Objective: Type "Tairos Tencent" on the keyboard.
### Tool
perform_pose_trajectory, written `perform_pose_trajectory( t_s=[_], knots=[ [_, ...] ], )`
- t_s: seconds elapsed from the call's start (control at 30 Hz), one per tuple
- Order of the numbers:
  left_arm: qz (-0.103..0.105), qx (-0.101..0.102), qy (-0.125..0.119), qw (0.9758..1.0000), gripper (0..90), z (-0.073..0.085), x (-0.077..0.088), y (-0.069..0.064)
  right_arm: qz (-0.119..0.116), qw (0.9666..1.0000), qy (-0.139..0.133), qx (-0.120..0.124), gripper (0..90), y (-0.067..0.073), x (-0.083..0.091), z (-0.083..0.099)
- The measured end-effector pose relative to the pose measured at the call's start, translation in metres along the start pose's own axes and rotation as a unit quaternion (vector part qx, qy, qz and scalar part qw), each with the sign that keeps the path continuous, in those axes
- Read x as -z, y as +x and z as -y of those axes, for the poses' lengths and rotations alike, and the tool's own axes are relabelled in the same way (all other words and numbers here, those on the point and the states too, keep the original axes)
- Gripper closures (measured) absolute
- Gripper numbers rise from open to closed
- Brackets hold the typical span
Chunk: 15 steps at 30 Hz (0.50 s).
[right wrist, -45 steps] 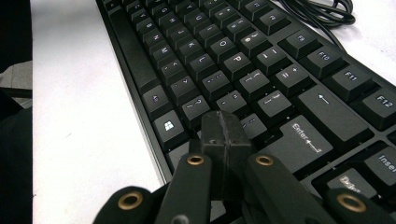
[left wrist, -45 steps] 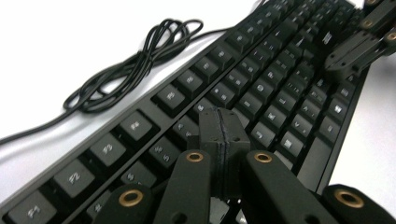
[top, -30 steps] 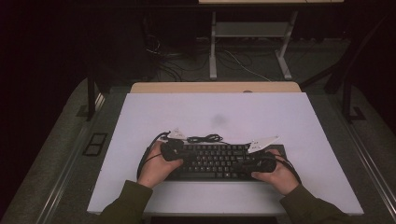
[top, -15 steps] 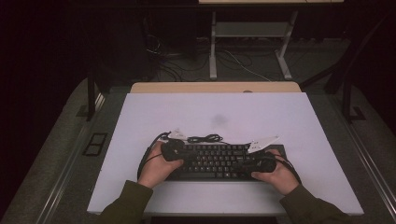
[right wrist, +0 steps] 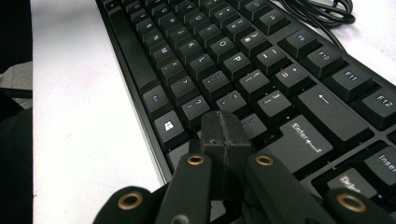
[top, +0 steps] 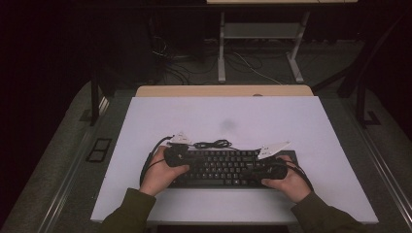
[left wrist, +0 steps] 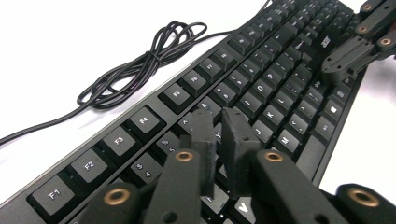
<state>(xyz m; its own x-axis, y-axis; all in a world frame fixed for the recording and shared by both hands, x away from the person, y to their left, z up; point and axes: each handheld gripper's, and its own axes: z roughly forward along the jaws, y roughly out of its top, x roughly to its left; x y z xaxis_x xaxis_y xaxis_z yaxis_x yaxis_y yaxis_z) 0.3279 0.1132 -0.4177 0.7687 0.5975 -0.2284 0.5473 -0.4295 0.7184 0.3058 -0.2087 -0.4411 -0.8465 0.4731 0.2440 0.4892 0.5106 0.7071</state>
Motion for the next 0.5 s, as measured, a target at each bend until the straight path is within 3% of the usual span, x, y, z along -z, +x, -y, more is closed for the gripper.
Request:
perform_pose_trajectory(
  t_s=[0.23, 0.5],
  knots=[
    [0.005, -0.008, -0.021, 0.9997, 65.1, 0.004, 0.005, -0.001, 0.000, 1.0000, 0.000, 0.000, 89.7, 0.000, 0.000, 0.000],
    [0.007, -0.015, -0.029, 0.9994, 55.9, 0.008, 0.012, 0.001, 0.000, 1.0000, -0.001, -0.003, 89.7, 0.000, 0.000, 0.000]
  ],
)
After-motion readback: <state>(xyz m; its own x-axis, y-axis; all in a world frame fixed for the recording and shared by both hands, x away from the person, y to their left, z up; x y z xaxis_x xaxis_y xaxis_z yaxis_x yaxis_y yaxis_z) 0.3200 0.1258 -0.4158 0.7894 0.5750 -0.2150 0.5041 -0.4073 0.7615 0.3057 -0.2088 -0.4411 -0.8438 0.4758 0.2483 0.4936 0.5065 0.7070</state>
